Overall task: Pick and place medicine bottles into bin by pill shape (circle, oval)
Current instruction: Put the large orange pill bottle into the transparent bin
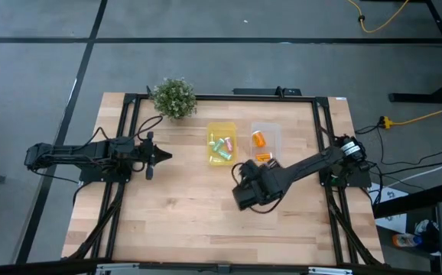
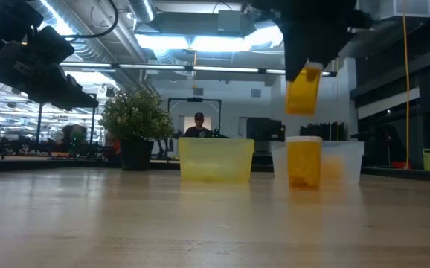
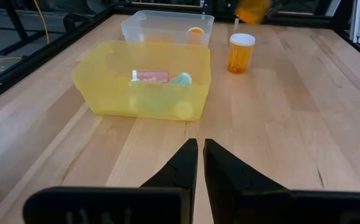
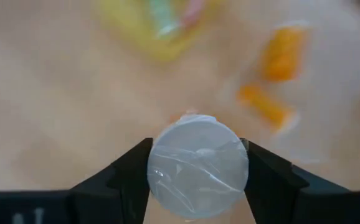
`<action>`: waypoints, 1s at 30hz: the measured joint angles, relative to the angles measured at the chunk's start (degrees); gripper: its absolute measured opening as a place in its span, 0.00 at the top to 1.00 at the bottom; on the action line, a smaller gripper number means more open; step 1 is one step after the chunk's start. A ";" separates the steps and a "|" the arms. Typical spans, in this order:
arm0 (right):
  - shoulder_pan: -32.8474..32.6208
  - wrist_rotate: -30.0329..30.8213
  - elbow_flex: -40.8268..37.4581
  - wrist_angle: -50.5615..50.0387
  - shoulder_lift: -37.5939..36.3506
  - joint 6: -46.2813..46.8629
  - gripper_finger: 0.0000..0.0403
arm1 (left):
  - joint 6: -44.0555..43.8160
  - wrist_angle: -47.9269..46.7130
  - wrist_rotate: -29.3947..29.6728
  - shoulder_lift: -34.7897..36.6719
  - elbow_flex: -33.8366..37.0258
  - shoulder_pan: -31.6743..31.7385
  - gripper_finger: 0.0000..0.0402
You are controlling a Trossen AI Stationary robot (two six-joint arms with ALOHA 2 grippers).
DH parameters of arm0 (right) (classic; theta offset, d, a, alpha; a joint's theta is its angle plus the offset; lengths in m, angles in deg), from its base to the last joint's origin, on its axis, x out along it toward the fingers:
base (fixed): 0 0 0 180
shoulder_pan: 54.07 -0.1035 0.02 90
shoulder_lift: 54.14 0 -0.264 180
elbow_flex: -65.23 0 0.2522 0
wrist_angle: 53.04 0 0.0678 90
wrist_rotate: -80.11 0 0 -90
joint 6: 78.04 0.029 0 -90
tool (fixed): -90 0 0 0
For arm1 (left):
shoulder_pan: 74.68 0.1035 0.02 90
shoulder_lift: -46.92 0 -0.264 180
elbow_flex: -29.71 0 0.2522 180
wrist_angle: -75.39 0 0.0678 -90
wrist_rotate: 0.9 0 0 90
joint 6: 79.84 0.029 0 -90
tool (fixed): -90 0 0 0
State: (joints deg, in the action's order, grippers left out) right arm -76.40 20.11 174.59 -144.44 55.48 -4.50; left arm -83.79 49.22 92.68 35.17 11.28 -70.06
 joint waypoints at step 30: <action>27.38 5.73 -17.08 -0.04 -0.74 -7.63 0.46 | 0.02 0.02 0.00 0.00 -0.01 0.02 0.94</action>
State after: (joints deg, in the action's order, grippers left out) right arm -49.02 25.84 157.51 -144.48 54.74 -12.13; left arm -83.77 49.24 92.68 35.17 11.27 -70.04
